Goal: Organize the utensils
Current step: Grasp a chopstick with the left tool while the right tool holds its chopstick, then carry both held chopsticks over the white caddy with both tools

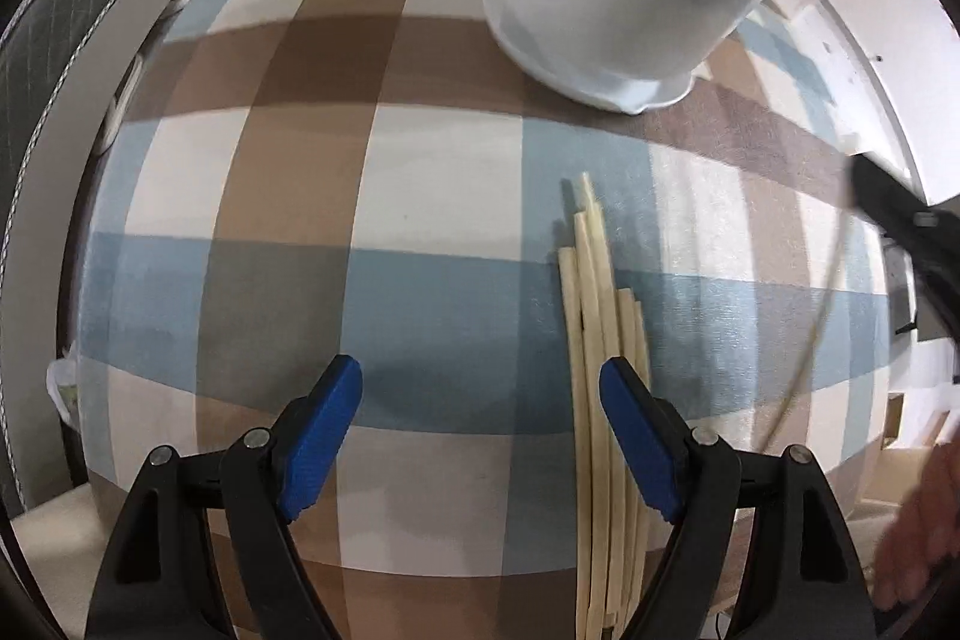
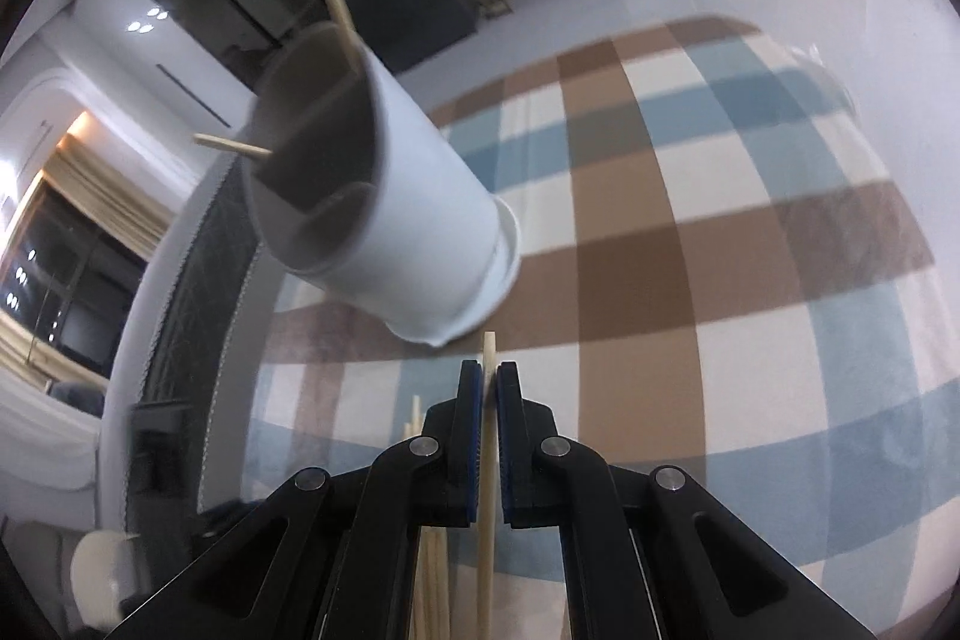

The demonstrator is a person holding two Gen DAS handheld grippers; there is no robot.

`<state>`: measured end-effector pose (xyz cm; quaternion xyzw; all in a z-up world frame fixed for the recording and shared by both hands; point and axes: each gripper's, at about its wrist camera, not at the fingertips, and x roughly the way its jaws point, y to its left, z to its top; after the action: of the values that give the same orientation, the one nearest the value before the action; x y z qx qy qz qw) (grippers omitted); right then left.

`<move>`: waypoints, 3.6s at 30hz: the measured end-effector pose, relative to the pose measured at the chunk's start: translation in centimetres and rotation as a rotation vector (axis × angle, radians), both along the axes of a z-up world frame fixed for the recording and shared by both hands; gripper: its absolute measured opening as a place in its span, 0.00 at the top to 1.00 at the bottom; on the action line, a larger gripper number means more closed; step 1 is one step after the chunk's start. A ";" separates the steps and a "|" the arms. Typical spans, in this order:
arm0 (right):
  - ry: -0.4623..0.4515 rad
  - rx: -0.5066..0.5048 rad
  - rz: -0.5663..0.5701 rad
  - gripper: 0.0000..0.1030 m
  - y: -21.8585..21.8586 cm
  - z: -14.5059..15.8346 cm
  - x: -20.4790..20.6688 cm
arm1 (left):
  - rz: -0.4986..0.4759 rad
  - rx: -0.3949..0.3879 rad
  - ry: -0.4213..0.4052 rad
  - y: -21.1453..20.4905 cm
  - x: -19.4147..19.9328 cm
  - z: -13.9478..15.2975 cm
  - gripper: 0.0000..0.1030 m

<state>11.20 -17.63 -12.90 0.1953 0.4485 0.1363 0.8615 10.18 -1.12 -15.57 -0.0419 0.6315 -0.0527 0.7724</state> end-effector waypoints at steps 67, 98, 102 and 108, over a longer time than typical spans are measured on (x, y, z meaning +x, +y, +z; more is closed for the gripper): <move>-0.392 -0.197 -0.021 0.97 1.9 8.5 -13.2 | -0.151 -0.157 -0.692 -0.8 -5.8 14.9 0.99; -0.633 -0.256 0.006 0.97 2.8 23.2 -3.8 | -0.126 -0.243 -0.773 1.4 3.9 26.9 0.99; -0.652 -0.279 0.036 0.97 3.7 24.1 -0.9 | -0.128 -0.235 -0.773 1.3 6.2 26.6 0.99; -0.642 -0.305 0.080 0.97 5.1 23.1 3.7 | -0.110 -0.255 -0.795 2.0 8.9 25.6 0.99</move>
<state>14.94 -12.50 10.25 -0.0060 0.1774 0.1561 0.9717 19.09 0.85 10.04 -0.0798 0.2739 -0.1836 0.9407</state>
